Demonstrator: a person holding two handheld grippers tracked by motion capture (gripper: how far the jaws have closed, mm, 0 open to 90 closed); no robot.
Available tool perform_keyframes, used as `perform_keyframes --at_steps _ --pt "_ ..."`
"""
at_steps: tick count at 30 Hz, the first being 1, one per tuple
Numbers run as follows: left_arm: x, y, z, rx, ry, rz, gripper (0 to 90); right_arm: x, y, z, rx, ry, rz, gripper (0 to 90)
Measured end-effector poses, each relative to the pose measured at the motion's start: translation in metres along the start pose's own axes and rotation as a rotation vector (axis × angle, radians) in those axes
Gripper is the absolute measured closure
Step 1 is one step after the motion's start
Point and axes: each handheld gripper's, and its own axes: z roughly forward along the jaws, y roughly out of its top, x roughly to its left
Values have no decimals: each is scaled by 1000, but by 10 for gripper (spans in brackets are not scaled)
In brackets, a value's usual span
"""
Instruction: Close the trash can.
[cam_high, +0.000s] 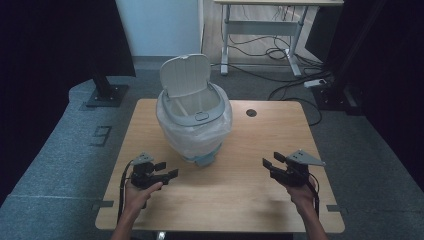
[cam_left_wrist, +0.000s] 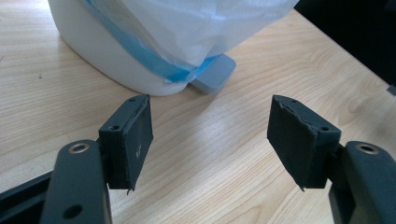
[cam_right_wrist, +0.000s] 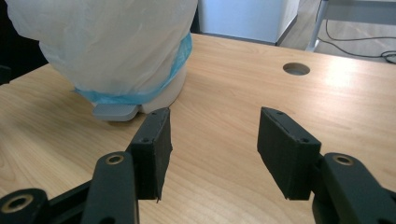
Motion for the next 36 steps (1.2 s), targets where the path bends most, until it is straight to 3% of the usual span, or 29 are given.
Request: perform_keyframes --at_steps 7,22,36 --pt "0 7 -5 -19 -12 -20 280 -1 -14 -1 26 -2 26 445" --pt "-11 49 -25 -103 -47 35 233 -18 -22 -14 12 -31 75 442" --pt "-14 93 -47 -168 -9 89 224 -18 -25 -11 39 -32 59 441"
